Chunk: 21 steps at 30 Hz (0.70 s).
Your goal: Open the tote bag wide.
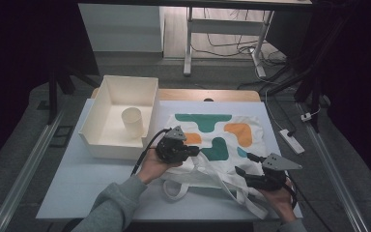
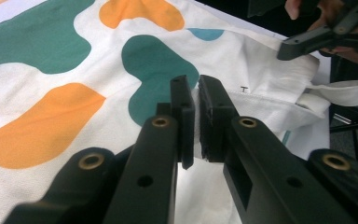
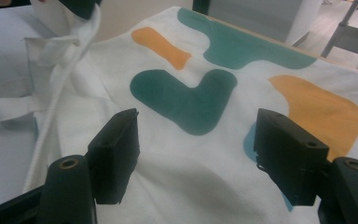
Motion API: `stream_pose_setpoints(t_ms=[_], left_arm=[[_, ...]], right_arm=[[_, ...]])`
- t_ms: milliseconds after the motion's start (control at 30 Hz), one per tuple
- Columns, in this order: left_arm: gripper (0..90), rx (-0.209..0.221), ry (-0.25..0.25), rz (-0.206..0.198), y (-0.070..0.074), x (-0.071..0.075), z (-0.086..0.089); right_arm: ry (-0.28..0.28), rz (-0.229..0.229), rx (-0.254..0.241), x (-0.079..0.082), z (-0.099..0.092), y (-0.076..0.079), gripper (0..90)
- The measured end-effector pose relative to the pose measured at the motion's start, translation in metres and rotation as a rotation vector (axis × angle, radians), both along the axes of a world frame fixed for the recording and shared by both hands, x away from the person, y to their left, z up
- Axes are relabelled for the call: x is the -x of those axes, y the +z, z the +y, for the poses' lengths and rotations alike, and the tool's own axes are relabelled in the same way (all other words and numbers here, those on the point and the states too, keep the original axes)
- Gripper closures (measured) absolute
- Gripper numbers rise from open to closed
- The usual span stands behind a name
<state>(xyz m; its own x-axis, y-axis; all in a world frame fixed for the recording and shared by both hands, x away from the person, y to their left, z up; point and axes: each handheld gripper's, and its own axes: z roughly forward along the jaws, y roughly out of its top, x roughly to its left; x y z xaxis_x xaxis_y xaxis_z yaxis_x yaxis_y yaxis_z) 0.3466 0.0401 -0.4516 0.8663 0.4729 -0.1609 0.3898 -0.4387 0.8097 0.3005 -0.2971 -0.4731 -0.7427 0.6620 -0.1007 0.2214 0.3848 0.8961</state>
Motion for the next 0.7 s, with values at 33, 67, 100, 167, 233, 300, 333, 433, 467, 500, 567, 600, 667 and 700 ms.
stream_pose_setpoints(t_ms=[33,67,100,167,233,300,333,433,467,500,567,600,667,700], left_arm=[[84.9,0.006,0.005,0.002,-0.001,-0.001,0.000],[84.9,0.008,0.008,0.004,-0.001,-0.001,0.000],[84.8,0.006,0.010,0.005,-0.002,-0.002,0.001],[84.9,0.010,0.021,0.008,-0.003,-0.004,0.001],[84.8,0.009,0.028,0.011,-0.005,-0.005,0.002],[84.9,0.010,0.036,0.014,-0.006,-0.006,0.002],[84.9,0.009,0.041,0.013,-0.006,-0.006,0.003],[84.9,0.010,0.048,0.014,-0.007,-0.008,0.004],[84.8,0.010,0.049,0.015,-0.007,-0.008,0.004],[84.8,0.010,0.051,0.016,-0.008,-0.008,0.004],[84.8,0.011,0.052,0.020,-0.008,-0.009,0.004],[84.8,0.010,0.053,0.020,-0.009,-0.009,0.004],[84.8,0.008,0.051,0.023,-0.009,-0.009,0.004],[84.8,0.008,0.050,0.024,-0.010,-0.010,0.004]], right_arm=[[0.011,-0.003,0.000,0.001,0.003,0.001,31.2],[0.011,-0.003,0.000,0.001,0.003,0.001,31.2],[0.017,-0.001,0.002,0.002,0.004,0.002,31.3],[0.032,-0.001,0.003,0.004,0.009,0.004,31.5],[0.053,0.003,0.005,0.006,0.014,0.006,31.8],[0.082,0.005,0.011,0.010,0.020,0.009,32.5],[0.095,0.007,0.019,0.012,0.024,0.010,32.6],[0.131,0.020,0.043,0.018,0.036,0.013,34.0],[0.146,0.041,0.070,0.021,0.043,0.014,35.1],[0.157,0.051,0.082,0.021,0.047,0.014,36.1],[0.166,0.061,0.093,0.022,0.050,0.013,37.1],[0.173,0.069,0.106,0.023,0.053,0.013,38.3],[0.186,0.079,0.129,0.024,0.057,0.011,40.7],[0.189,0.083,0.140,0.024,0.058,0.010,42.0]])
